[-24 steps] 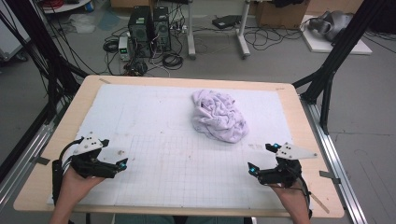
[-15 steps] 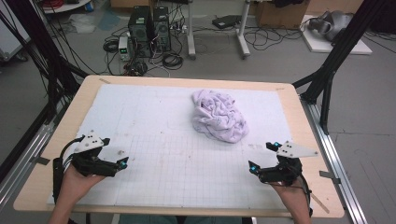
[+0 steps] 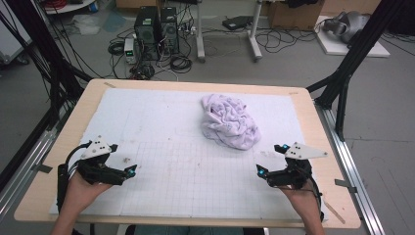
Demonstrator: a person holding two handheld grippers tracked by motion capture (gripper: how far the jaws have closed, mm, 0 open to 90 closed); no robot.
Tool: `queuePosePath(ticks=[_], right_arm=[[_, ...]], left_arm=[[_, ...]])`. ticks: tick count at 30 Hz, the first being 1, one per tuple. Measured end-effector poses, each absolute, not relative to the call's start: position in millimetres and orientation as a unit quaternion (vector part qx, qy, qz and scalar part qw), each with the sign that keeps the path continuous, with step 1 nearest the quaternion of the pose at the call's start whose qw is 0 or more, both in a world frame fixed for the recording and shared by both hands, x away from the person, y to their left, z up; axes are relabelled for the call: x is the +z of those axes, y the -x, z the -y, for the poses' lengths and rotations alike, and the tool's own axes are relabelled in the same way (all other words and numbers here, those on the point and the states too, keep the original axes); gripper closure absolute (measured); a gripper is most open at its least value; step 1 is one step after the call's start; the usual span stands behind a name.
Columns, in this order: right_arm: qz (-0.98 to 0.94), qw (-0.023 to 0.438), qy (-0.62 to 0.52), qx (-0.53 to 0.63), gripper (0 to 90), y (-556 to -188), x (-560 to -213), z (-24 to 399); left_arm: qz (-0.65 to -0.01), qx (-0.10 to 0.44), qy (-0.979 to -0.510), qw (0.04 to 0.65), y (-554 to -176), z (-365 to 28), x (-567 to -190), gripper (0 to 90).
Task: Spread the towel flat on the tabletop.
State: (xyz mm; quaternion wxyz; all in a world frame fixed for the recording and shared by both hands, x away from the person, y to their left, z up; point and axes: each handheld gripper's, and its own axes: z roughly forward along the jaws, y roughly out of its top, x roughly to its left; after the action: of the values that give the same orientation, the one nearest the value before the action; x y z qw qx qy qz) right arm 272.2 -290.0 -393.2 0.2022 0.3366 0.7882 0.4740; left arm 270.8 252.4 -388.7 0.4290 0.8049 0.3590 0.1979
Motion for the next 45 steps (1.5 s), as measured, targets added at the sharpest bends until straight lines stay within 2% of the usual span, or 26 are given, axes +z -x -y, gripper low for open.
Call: queuePosePath(ticks=[17, 22, 25, 28, 31, 32, 34, 37, 39, 41, 45], right_arm=[[-0.811, 0.191, -0.301, 0.464, 4.9, -338.2, -362.9, 242.4], [-0.816, 0.167, -0.299, 0.466, 16.0, -362.9, -367.6, 231.6], [-0.820, 0.164, -0.304, 0.456, 17.3, -376.8, -374.1, 221.2], [-0.837, 0.158, -0.300, 0.430, 25.3, -392.9, -388.2, 205.7], [-0.843, 0.158, -0.298, 0.419, 28.4, -398.6, -395.3, 198.9], [-0.847, 0.156, -0.302, 0.408, 33.3, -404.6, -403.1, 194.7], [-0.848, 0.158, -0.304, 0.404, 35.7, -406.2, -405.2, 193.7], [-0.852, 0.173, -0.303, 0.391, 47.2, -410.7, -409.9, 190.4], [-0.854, 0.174, -0.298, 0.389, 60.3, -412.0, -411.4, 188.7], [-0.861, 0.175, -0.283, 0.385, 68.5, -410.4, -410.1, 187.0], [-0.855, 0.154, -0.272, 0.414, 74.4, -405.6, -400.5, 190.3]], left_arm=[[-0.357, 0.191, -0.802, 0.439, -280.3, -245.5, -387.8, 1.8], [-0.359, 0.189, -0.799, 0.445, -283.1, -244.5, -387.1, 1.8], [-0.358, 0.187, -0.803, 0.439, -284.4, -245.2, -387.5, 1.8], [-0.361, 0.187, -0.799, 0.443, -284.2, -245.2, -387.5, 1.8], [-0.360, 0.185, -0.801, 0.442, -284.8, -246.1, -387.4, 1.8], [-0.364, 0.186, -0.798, 0.443, -285.0, -245.2, -388.0, 1.8], [-0.360, 0.185, -0.802, 0.440, -285.0, -245.0, -387.9, 1.8], [-0.359, 0.185, -0.802, 0.440, -284.3, -244.1, -388.2, 1.8], [-0.362, 0.185, -0.800, 0.442, -284.2, -244.0, -388.4, 1.8], [-0.362, 0.184, -0.801, 0.440, -285.0, -244.5, -388.7, 1.8], [-0.362, 0.182, -0.801, 0.440, -286.3, -244.8, -388.8, 1.8]])
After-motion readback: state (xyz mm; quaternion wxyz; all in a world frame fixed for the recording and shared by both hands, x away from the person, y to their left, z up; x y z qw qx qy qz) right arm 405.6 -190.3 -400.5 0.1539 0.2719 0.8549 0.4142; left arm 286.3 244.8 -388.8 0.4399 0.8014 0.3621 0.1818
